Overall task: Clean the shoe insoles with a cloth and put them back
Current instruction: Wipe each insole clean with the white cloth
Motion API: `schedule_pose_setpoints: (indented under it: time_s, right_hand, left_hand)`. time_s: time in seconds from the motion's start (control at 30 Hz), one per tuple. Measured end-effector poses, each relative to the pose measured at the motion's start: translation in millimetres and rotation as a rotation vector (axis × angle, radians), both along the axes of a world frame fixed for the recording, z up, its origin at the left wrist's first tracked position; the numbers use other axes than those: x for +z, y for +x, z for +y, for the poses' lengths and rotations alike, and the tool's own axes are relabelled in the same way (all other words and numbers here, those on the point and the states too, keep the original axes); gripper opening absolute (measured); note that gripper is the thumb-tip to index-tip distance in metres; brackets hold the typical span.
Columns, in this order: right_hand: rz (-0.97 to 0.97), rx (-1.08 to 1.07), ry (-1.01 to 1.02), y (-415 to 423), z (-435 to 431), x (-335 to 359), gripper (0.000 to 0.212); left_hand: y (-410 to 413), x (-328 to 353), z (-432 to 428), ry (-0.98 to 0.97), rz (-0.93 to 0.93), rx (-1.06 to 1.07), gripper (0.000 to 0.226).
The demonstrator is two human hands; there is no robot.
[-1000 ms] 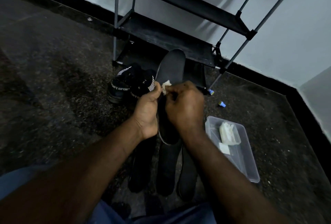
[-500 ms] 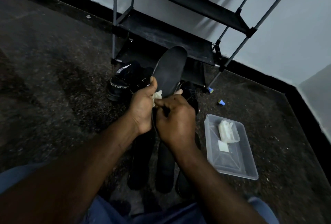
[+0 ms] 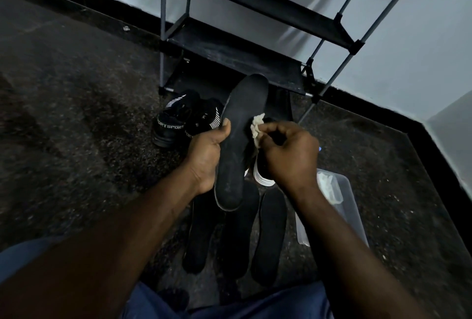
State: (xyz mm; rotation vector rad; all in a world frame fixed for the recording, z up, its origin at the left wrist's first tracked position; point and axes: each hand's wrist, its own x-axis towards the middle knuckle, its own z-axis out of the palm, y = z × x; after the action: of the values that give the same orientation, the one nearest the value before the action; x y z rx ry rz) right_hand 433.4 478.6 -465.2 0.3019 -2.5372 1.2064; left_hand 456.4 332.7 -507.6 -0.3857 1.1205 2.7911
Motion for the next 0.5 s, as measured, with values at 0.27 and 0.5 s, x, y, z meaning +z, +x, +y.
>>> schedule_pose_setpoints:
  time_s: [0.27,0.5]
  right_hand:
    - [0.06,0.006,0.151,-15.1,-8.8,-9.4,0.036]
    - [0.098,0.087,0.202,16.9,-37.4,-18.9,0.031]
  left_hand:
    - [2.7,0.4,3.2,-0.085,0.11,-0.063,0.038]
    - [0.5,2.8,-1.7,-0.024,0.01,-0.076,0.066]
